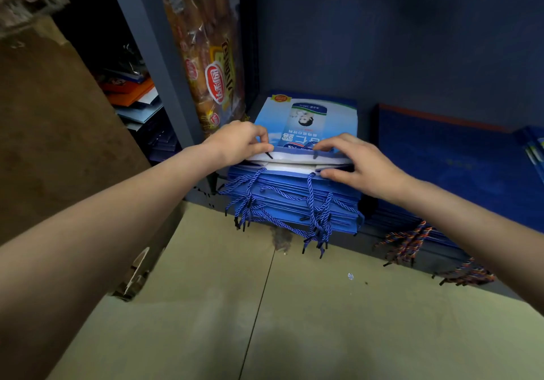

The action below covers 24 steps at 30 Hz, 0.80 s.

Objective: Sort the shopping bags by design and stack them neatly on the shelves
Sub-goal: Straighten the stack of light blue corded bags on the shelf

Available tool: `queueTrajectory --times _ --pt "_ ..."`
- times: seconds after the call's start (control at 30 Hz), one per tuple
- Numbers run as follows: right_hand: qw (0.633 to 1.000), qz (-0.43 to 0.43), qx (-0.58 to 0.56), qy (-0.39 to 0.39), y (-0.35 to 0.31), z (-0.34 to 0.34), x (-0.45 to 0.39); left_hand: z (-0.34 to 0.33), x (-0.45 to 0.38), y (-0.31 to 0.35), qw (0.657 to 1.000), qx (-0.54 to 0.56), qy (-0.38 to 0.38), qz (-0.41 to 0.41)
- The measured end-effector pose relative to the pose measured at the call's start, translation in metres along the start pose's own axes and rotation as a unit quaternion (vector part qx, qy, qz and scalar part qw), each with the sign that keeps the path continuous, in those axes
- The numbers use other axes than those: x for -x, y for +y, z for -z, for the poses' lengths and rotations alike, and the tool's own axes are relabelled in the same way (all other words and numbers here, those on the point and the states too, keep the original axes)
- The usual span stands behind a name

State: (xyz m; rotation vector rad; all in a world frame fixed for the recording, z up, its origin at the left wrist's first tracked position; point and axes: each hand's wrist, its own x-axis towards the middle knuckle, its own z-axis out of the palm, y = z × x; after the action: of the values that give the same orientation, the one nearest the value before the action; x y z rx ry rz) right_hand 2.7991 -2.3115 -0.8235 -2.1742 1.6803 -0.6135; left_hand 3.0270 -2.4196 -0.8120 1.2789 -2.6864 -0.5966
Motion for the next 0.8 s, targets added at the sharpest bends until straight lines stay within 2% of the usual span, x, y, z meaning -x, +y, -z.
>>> queueTrajectory --times 0.1,0.27,0.43,0.5,0.63,0.7,0.8 --pt "0.999 0.017 0.014 0.036 0.001 0.004 -0.004 0.0 -0.003 -0.003 1.0 -0.002 0.021 0.003" --pt "0.995 0.074 0.068 -0.001 -0.007 0.012 -0.019 -0.001 -0.008 -0.006 1.0 -0.003 0.014 0.005" --pt "0.968 0.103 0.202 -0.104 -0.007 0.01 -0.034 -0.003 -0.007 0.0 0.998 -0.064 -0.002 -0.003" --pt "0.954 0.122 0.244 -0.12 -0.006 0.004 -0.034 -0.005 -0.006 0.001 0.994 -0.11 0.004 -0.005" --pt "0.941 0.205 0.261 -0.059 0.003 -0.011 -0.022 -0.018 -0.001 0.011 0.98 -0.193 0.016 -0.053" --pt "0.933 0.242 0.265 -0.024 0.005 -0.015 -0.02 -0.03 -0.001 0.019 0.987 -0.138 -0.005 -0.083" --pt "0.939 0.257 0.23 0.009 0.007 -0.012 -0.019 -0.036 -0.008 0.026 0.993 -0.092 -0.022 -0.065"
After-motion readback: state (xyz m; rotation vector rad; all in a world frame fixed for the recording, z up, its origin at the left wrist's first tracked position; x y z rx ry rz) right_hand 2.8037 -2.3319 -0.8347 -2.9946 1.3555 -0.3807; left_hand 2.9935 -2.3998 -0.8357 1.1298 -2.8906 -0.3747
